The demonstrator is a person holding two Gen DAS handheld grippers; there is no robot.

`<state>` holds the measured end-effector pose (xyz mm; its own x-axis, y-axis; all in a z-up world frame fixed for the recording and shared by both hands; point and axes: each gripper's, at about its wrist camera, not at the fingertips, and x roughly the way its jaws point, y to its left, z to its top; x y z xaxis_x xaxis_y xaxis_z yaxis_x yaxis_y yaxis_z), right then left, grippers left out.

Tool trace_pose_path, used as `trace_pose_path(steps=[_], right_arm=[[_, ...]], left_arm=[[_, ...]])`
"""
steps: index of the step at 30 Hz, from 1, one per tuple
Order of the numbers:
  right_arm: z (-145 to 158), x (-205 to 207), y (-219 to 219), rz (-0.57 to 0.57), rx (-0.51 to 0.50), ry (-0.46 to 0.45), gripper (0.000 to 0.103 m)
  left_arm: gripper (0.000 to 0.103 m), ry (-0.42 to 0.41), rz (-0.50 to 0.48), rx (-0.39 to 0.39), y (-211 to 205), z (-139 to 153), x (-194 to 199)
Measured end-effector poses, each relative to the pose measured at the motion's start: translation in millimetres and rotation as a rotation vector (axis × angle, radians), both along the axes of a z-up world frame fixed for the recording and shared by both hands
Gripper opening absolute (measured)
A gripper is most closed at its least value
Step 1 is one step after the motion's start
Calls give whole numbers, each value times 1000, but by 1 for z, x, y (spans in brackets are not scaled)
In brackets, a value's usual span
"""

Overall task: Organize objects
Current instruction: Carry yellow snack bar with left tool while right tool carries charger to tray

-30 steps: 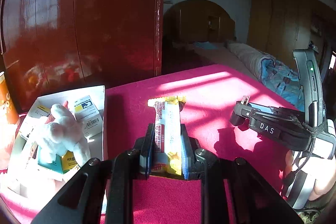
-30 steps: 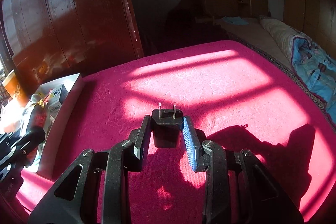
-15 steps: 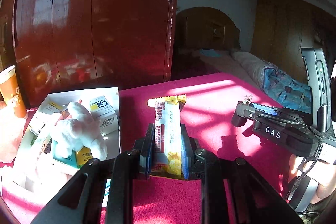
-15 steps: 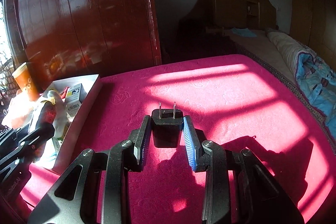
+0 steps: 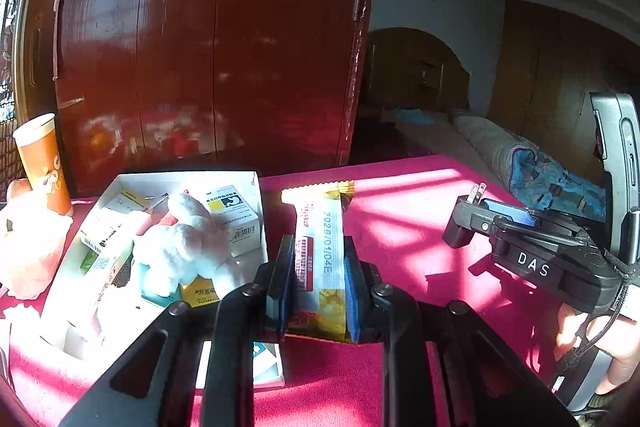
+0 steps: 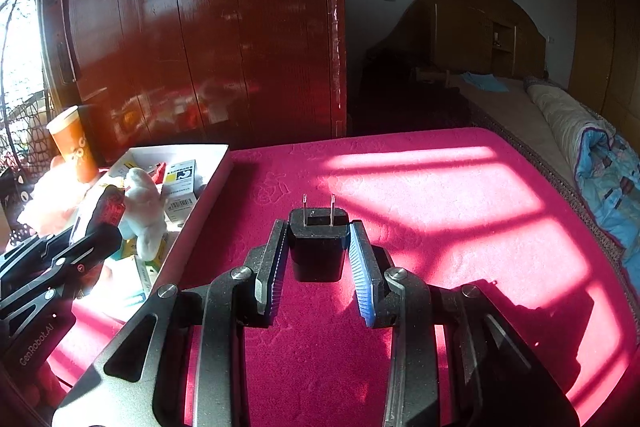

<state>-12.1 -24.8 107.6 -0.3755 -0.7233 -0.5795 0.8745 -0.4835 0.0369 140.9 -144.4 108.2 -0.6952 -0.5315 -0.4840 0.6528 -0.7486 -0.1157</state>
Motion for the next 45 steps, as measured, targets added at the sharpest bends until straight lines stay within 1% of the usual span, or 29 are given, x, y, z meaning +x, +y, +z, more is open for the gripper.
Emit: trace_pose_path(steps=[25, 35, 45], right_arm=[[7, 71, -31, 127, 27, 48, 30], [11, 102, -45, 192, 28, 67, 30], [13, 128, -62, 259, 25, 78, 30]], left_arm=[[20, 59, 120, 46, -32, -5, 75], [20, 65, 196, 36, -45, -4, 110], [20, 72, 285, 46, -61, -7, 147]])
